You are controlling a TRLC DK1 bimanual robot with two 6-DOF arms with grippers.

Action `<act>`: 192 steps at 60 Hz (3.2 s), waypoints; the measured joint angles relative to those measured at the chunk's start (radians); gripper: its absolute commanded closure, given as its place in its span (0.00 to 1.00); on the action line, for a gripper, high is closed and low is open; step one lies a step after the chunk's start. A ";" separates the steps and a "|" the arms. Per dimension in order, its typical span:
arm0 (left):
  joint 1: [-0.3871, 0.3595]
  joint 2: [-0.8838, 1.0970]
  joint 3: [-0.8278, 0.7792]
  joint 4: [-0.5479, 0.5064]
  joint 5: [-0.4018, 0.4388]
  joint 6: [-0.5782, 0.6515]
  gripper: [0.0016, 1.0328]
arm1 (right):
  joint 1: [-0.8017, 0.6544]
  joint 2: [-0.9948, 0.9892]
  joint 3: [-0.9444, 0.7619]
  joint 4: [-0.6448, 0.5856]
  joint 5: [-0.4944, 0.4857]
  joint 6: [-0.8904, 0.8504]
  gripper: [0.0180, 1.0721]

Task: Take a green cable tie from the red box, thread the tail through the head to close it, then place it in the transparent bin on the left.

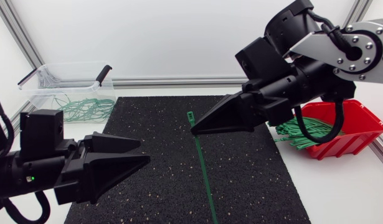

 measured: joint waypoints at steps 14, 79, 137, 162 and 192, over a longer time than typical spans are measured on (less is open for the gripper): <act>-0.149 0.381 0.191 0.186 0.093 -0.003 0.12 | -0.060 0.027 -0.045 0.122 -0.137 0.059 0.94; -0.143 0.550 0.285 0.331 0.196 -0.086 0.95 | -0.115 0.015 -0.106 0.326 -0.150 0.183 0.94; -0.073 0.527 0.311 0.272 0.230 -0.086 0.96 | -0.056 -0.024 -0.205 0.427 -0.059 0.187 0.94; -0.057 0.536 0.361 0.292 0.230 -0.112 0.76 | -0.057 -0.024 -0.205 0.443 -0.055 0.194 0.94; -0.051 0.554 0.365 0.293 0.229 -0.112 0.91 | -0.057 -0.024 -0.205 0.445 -0.052 0.194 0.94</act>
